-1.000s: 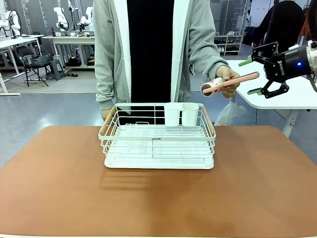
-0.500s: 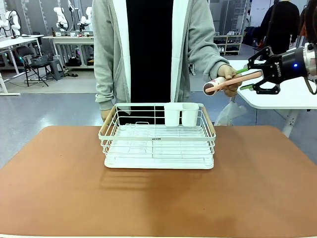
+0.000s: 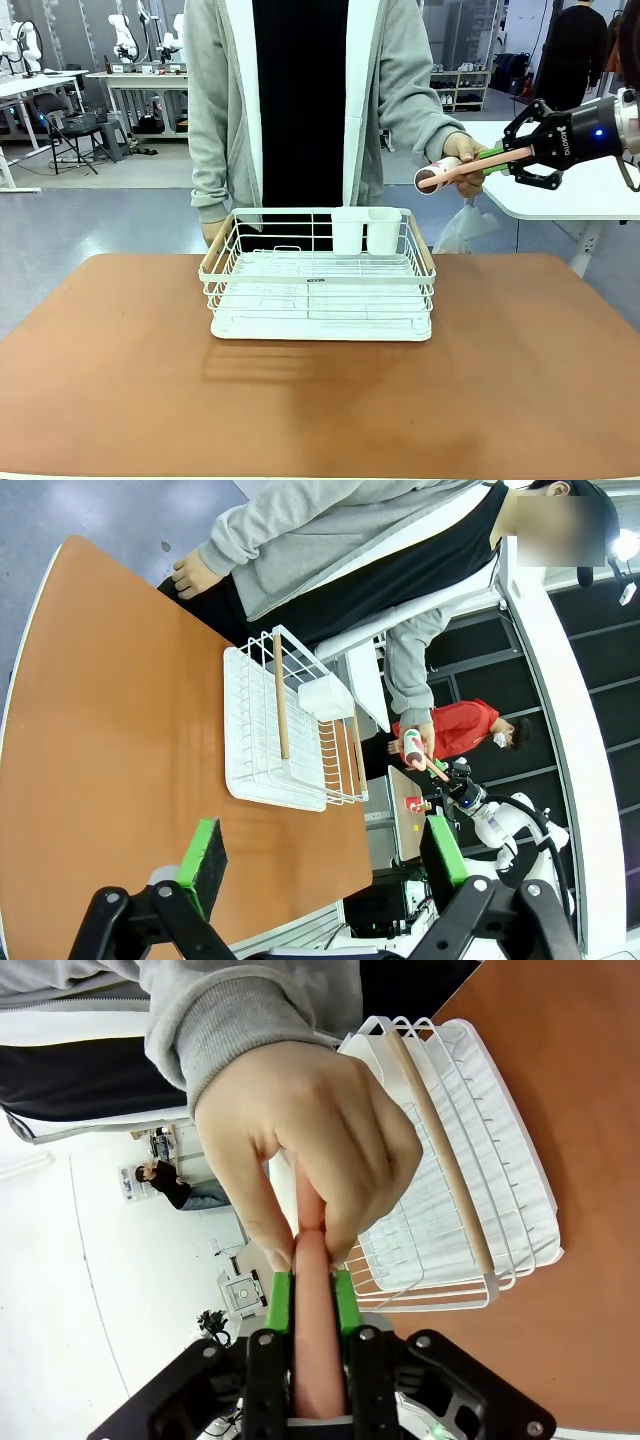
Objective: Clean the table.
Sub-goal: Pick up the Lint Roller when the human hands it over.
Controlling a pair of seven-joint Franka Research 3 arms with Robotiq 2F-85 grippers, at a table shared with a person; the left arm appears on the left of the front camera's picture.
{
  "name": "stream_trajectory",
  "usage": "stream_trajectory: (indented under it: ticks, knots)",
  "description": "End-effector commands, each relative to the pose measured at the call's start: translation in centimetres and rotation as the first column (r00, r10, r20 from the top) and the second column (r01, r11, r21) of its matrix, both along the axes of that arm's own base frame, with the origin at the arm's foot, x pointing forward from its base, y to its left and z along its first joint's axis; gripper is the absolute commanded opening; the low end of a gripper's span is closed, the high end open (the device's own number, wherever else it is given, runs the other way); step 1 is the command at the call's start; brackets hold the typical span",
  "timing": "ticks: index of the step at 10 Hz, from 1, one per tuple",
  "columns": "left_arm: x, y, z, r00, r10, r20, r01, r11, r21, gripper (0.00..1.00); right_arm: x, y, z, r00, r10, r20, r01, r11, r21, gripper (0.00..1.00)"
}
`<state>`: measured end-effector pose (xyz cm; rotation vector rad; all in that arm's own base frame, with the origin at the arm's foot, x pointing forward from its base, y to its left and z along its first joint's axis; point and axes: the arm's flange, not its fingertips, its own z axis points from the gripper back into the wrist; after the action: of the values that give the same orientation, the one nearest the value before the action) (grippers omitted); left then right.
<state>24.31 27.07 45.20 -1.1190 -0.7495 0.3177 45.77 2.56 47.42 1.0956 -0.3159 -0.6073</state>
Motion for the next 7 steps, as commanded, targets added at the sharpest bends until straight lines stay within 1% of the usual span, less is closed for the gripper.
stream_trajectory:
  ticks: [1, 2, 7]
  knots:
    - [0.12, 0.49, 0.10, 0.999, -0.003, 0.036, 0.003, 1.000, -0.005, 1.00, 0.18, -0.08, -0.30, 1.000, -0.011, 0.027, 0.011, 1.000, 0.016, 0.00]
    - [0.12, 0.49, 0.10, 0.999, -0.003, 0.036, 0.003, 1.000, -0.005, 1.00, 0.00, 0.00, 0.00, 1.000, 0.000, 0.000, 0.000, 1.000, 0.000, 0.07]
    - [0.12, 0.49, 0.10, 0.999, -0.003, 0.036, 0.003, 1.000, -0.005, 1.00, 0.00, 0.00, 0.00, 1.000, 0.000, 0.000, 0.000, 1.000, 0.000, 0.07]
